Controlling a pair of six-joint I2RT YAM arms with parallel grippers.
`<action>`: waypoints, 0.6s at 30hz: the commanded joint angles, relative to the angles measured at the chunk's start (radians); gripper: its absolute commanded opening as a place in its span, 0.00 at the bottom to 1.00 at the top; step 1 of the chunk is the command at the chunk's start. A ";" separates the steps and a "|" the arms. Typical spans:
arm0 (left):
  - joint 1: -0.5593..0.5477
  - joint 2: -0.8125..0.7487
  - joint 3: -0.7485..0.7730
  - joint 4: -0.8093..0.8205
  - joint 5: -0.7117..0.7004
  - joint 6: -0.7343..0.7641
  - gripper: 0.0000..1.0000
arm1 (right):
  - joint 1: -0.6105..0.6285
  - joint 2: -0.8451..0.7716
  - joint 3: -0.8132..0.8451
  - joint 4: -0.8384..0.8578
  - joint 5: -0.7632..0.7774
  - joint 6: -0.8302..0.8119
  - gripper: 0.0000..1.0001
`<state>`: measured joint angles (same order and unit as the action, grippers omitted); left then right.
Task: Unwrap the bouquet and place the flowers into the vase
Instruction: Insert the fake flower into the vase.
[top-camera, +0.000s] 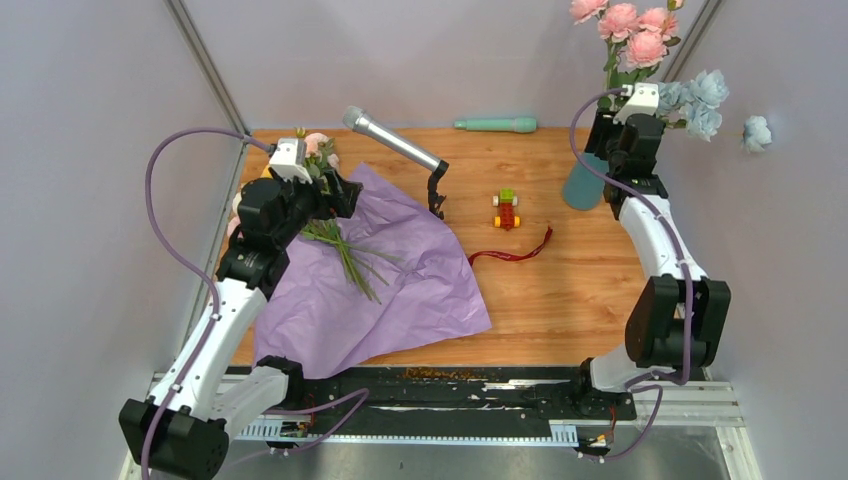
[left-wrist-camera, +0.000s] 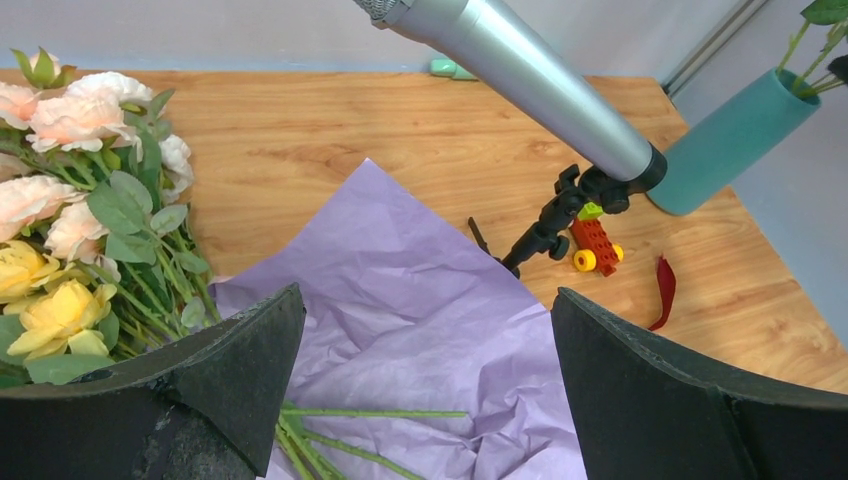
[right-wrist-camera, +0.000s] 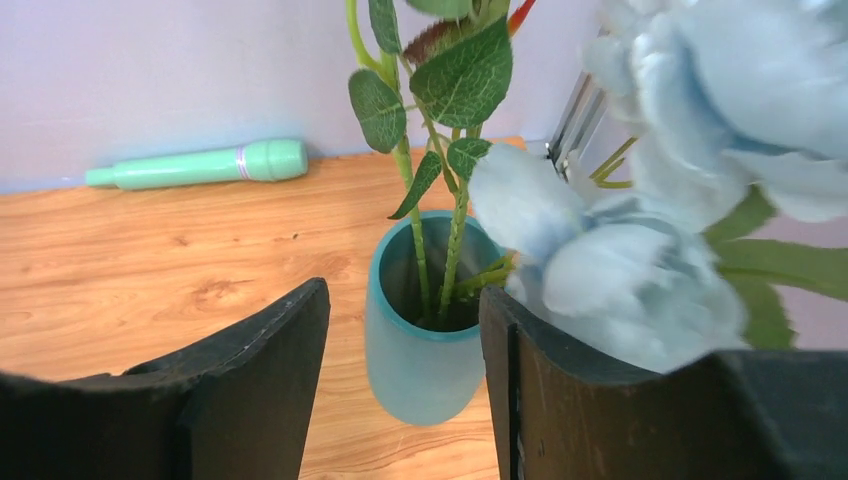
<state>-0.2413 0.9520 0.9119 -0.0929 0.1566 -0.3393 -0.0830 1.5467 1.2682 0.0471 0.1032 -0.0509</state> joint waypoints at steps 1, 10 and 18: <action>0.012 0.007 0.033 0.033 0.011 -0.010 1.00 | -0.004 -0.116 -0.023 0.006 -0.039 0.060 0.58; 0.025 0.023 -0.015 0.058 -0.123 0.011 1.00 | -0.004 -0.321 -0.124 -0.132 -0.246 0.260 0.62; 0.069 0.050 -0.110 0.066 -0.290 -0.108 1.00 | -0.004 -0.504 -0.264 -0.309 -0.347 0.284 0.62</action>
<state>-0.1883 1.0031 0.8455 -0.0586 -0.0338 -0.3637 -0.0830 1.1187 1.0534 -0.1417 -0.1570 0.1944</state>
